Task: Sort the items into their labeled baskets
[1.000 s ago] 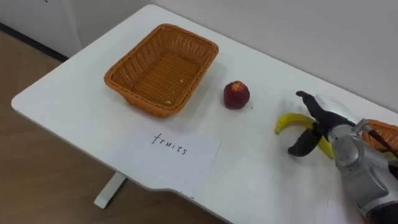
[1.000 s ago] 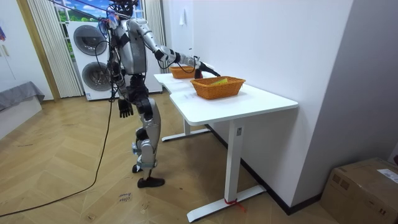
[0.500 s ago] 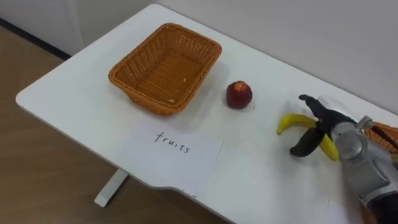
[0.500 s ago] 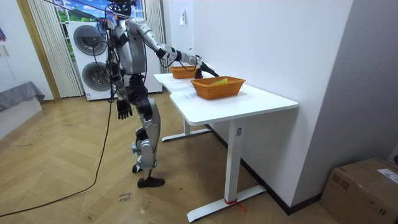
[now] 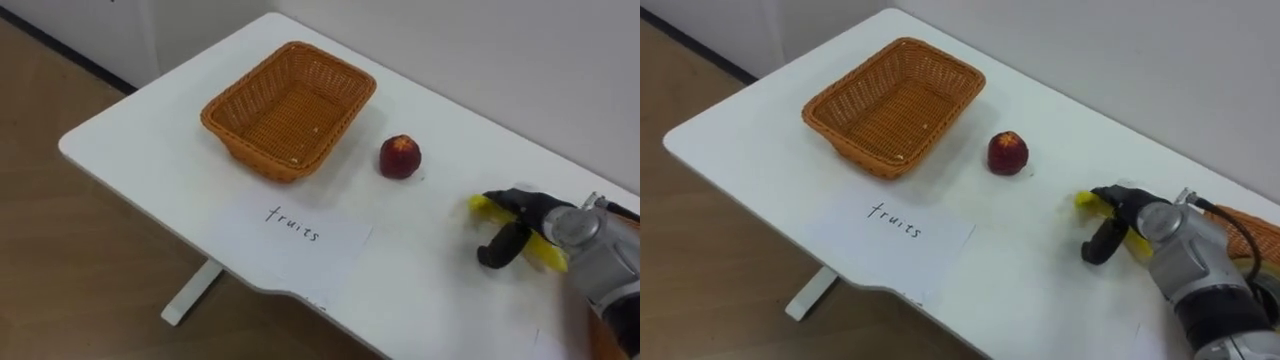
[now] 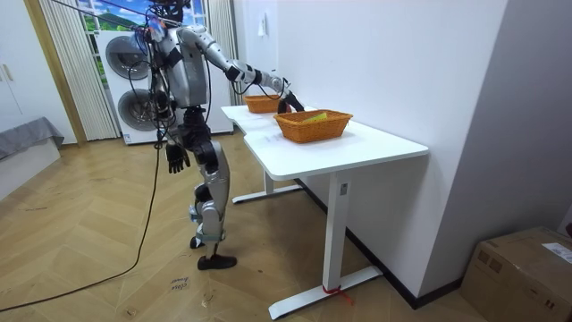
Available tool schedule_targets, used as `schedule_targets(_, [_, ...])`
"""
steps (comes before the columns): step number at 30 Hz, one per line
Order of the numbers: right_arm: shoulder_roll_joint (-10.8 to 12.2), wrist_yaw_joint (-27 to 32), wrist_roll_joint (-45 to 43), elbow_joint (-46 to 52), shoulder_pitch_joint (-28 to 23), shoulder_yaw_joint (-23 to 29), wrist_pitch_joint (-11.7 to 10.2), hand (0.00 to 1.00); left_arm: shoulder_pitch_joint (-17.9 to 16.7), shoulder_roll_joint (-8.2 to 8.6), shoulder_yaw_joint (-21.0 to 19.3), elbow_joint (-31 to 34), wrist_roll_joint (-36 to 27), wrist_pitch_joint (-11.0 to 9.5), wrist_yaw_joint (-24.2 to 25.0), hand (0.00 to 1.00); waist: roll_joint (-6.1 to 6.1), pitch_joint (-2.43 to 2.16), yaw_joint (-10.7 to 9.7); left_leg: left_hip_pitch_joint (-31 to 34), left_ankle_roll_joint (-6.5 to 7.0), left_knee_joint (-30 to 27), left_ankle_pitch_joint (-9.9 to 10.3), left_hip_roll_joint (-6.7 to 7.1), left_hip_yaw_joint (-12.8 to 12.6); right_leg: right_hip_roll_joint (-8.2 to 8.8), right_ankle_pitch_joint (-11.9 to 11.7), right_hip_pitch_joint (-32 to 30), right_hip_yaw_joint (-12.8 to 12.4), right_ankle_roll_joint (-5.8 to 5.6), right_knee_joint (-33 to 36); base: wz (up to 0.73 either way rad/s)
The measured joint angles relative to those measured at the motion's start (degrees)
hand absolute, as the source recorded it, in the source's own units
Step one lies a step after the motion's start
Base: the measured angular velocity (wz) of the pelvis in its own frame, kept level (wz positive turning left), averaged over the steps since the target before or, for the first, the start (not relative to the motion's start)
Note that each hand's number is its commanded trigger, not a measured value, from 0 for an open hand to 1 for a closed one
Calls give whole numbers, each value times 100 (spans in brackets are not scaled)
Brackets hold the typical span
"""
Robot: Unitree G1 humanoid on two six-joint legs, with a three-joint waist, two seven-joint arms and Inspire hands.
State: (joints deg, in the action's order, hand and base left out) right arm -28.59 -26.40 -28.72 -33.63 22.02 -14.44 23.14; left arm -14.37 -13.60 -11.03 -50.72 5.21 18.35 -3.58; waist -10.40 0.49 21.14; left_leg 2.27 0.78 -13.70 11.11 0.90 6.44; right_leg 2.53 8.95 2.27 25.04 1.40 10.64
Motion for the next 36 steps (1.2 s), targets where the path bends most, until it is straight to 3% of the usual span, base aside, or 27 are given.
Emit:
schedule_targets(12, [-3,-20,-34,-86,-6,-22,66,0,217,-48,-2,-398,-2,0,-19,0,-25,13,154,12,-67,2,-49,-4,15,-65,-26,4,0,58,-111,0])
schedule_targets(15, [-3,-14,-32,-154,1,-66,66,0,245,-80,-2,-401,-5,-2,-103,0,-88,29,183,8,-68,3,-51,-1,15,-67,-15,0,-30,72,-112,0])
schedule_targets(17, [-3,-15,-31,-185,1,-68,65,42,309,-114,-1,-438,-4,-9,-155,0,-139,55,230,8,-68,3,-50,-2,15,-74,-15,4,-40,73,-121,0])
schedule_targets(18, [-3,-15,-31,-189,0,-69,65,67,321,-115,-1,-445,-6,-9,-178,0,-147,57,239,8,-68,3,-50,-1,17,-74,-15,4,-41,73,-121,0])
schedule_targets(19, [-3,-15,-33,-188,-2,-71,66,100,338,-116,-1,-451,-12,-9,-226,0,-158,56,241,11,-68,3,-50,2,18,-72,-15,0,-41,72,-123,0])
schedule_targets(27, [-41,293,-419,-121,56,-35,70,100,372,-146,-1,-453,-9,-42,-304,0,-171,47,272,15,-68,12,-49,-2,19,-101,-17,19,-68,70,-200,0])
schedule_targets(36, [-35,188,-547,-63,42,-66,72,100,350,-150,7,-494,-6,-84,-205,0,-181,36,268,12,-68,97,-49,-19,23,-101,-17,14,-53,68,-184,0])
